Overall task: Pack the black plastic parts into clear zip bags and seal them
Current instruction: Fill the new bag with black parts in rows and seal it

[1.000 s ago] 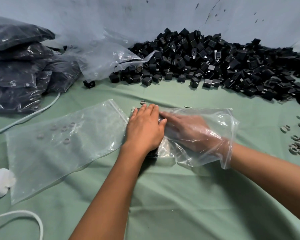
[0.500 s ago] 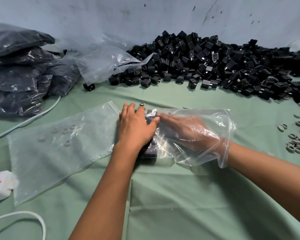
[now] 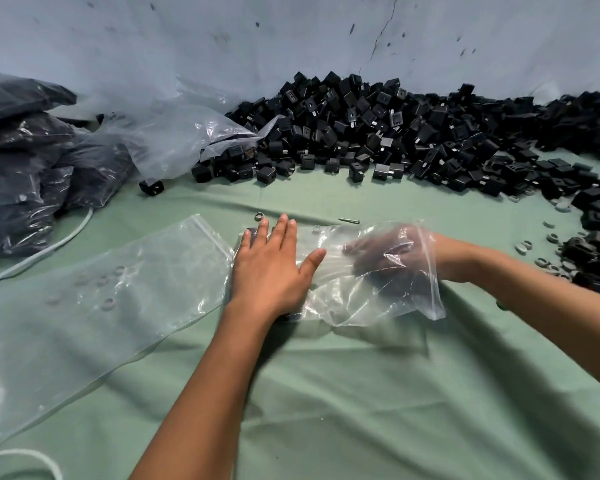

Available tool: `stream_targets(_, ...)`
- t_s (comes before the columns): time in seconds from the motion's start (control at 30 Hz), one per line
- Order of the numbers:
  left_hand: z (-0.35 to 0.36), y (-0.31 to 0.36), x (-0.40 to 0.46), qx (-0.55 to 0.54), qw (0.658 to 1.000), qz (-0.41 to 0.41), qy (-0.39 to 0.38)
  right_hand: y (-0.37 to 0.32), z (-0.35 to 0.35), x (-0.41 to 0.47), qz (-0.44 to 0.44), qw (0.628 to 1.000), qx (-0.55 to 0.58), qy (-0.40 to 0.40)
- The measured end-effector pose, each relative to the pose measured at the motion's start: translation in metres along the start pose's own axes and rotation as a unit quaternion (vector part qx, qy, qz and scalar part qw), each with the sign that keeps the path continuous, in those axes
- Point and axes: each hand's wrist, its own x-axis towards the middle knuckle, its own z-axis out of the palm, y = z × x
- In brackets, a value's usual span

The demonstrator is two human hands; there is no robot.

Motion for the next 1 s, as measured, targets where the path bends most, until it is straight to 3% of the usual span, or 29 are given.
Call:
stream_targets(0.1,0.000,-0.001,0.001,-0.003,1.000,0.006,0.002,0.014,-0.044,-0.020,0.096,0.993,0.004,0.066)
stream_targets(0.2,0.001,0.002,0.002,-0.003,1.000,0.006,0.003,0.034,-0.077,-0.009,0.193,0.940,-0.061,0.276)
stream_targets(0.3,0.002,0.002,0.002,-0.001,1.000,0.002,0.006,0.039,-0.091,0.032,0.169,0.893,-0.154,0.387)
stream_targets(0.37,0.004,0.001,0.002,0.003,1.000,0.004,0.008,0.034,-0.092,0.062,0.111,0.893,-0.267,0.346)
stream_targets(0.47,0.006,0.001,0.002,0.012,1.000,0.005,0.013,0.026,-0.091,0.109,0.032,0.864,-0.442,0.241)
stream_targets(0.6,0.007,0.002,0.002,0.016,1.000,0.000,0.013,0.021,-0.087,0.142,0.061,0.843,-0.525,0.098)
stream_targets(0.7,0.006,0.003,0.002,0.016,1.000,0.000,0.015,0.027,-0.086,0.130,0.047,0.837,-0.531,0.126)
stream_targets(0.8,0.006,0.003,0.002,0.019,1.000,-0.002,0.012,0.024,-0.086,0.114,0.046,0.841,-0.497,0.210)
stream_targets(0.9,0.003,0.004,0.000,0.020,1.000,-0.004,0.011,0.021,-0.091,0.100,0.070,0.814,-0.487,0.308)
stream_targets(0.93,0.002,0.004,0.000,0.019,1.000,-0.006,0.009,0.023,-0.092,0.099,0.064,0.811,-0.493,0.307)
stream_targets(1.0,0.001,0.005,-0.001,0.021,1.000,-0.007,0.005,0.025,-0.090,0.097,0.061,0.824,-0.527,0.198)
